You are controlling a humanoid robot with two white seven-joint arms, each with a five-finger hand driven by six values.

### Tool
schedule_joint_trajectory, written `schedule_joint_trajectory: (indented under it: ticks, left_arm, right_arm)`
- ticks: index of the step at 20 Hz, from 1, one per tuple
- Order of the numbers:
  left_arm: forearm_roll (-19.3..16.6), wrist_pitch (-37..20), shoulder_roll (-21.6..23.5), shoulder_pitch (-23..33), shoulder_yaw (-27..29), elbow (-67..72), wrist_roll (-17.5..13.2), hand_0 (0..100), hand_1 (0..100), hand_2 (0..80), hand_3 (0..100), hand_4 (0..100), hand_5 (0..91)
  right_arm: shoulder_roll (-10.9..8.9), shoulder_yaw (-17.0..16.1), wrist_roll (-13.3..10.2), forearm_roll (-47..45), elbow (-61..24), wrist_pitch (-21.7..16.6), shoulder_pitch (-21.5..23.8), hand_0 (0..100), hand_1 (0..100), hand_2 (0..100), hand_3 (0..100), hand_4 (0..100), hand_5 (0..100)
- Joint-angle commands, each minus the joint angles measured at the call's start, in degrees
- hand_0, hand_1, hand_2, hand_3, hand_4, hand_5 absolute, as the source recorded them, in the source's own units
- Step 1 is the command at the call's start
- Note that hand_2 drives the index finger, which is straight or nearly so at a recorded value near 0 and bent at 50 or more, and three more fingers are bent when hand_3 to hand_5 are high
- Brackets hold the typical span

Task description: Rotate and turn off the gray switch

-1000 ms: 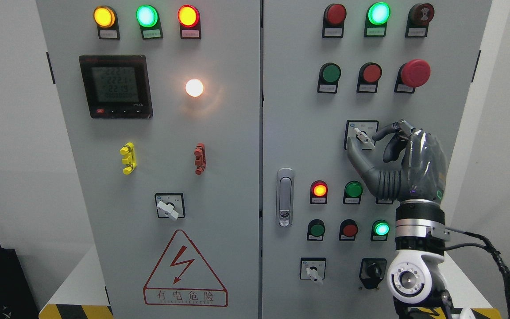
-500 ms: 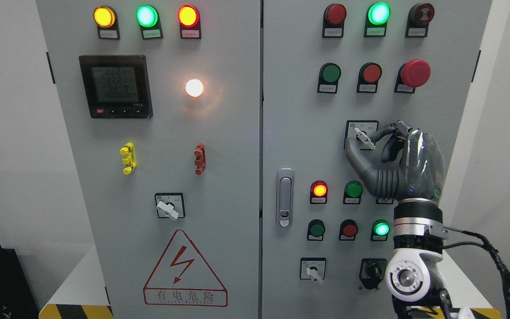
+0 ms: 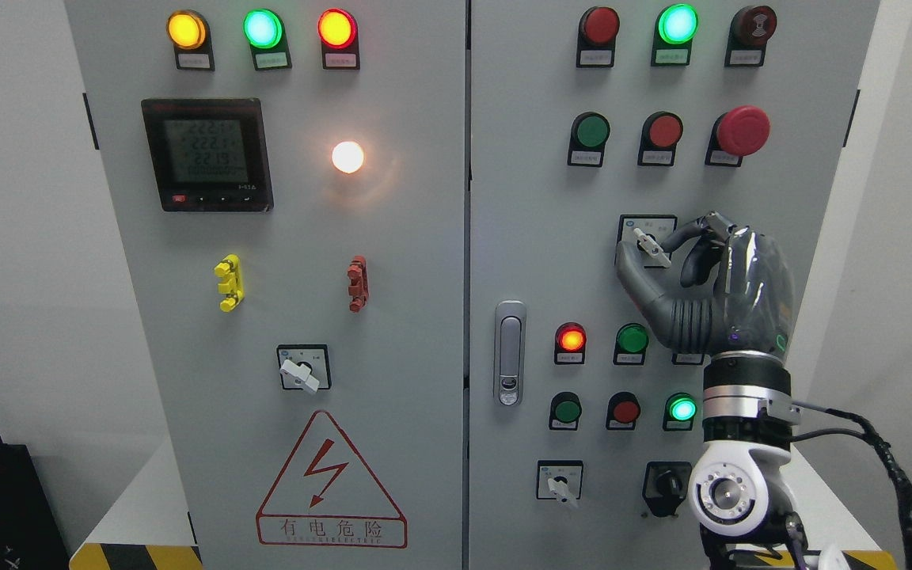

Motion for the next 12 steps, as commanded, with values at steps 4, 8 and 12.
schedule_joint_trajectory:
  ticks: [4,8,12]
  left_arm:
    - [1.14,0.01,0.0,-0.53,0.53,-1.49,-0.03,12,39,0.0,0,0,0.0]
    - [1.14,0.01,0.0,-0.53,0.44,-1.49,-0.03,12,39,0.0,0,0,0.0]
    - [1.14,0.01,0.0,-0.53,0.44,-1.49,-0.03,12,39,0.0,0,0,0.0]
  right_arm:
    - [-1.05,0.14,0.09,0.63,0.36,0.0,-0.09,13,52,64,96,94,100]
    - [-1.05,0.05,0.09,0.98,0.44,0.0,-0.09,13,52,64,96,94,100]
    - [-1.05,0.05,0.09,1.07,0.62,0.0,-0.1,14,52,65,96,94,100]
